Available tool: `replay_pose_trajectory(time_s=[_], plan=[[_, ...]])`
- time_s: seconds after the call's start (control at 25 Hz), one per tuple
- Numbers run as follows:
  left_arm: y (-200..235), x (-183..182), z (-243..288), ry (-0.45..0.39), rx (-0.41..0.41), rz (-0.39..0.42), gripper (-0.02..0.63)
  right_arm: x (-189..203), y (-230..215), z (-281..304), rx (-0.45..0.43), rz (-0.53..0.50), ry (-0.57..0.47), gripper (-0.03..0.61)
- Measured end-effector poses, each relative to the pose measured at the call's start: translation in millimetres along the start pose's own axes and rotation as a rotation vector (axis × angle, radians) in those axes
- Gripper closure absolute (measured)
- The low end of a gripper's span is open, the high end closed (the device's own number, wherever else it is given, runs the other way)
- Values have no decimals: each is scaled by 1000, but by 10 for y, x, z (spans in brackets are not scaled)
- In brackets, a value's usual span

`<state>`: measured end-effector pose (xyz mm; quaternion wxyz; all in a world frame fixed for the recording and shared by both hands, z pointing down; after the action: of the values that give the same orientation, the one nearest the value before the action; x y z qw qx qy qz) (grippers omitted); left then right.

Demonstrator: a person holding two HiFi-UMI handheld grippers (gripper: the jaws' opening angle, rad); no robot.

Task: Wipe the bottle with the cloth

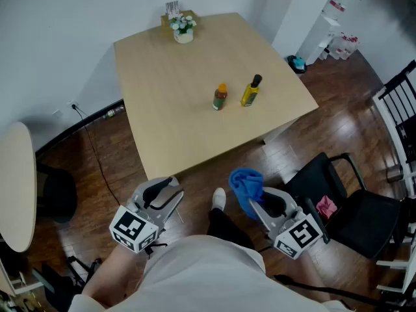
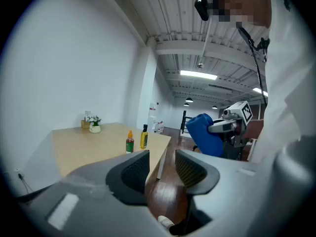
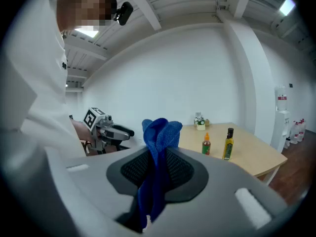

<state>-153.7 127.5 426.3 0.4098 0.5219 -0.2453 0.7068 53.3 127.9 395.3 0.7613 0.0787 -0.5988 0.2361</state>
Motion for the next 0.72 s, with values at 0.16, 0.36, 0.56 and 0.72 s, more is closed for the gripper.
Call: replay_pose_trajectory(time_s=[0.16,0.36,0.56,0.72], plan=[[217,-361,857,3,-38,21,440,-146,-807,11,-13,-40,38,495],[476,-674,1754,17,-82,57,440,-225,-1572,19,-34,-27,57,495],[752,-675,2461,64,-76,67,439,-199,-1973,104,-17,26,61,495],[1065,-592,3027,106,-78,70,439,-247,-2173,195,27,57,66,495]])
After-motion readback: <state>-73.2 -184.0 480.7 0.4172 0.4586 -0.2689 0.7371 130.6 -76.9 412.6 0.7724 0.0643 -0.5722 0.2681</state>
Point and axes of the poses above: the fingertips, and each gripper's own axes: z forward along the fingers, y to its left, x out of its underside, the point moved 2 cm from there along -z, backward along the fingers, and after that the axes turned 9 degrees about -x, right-handed, at the moved point
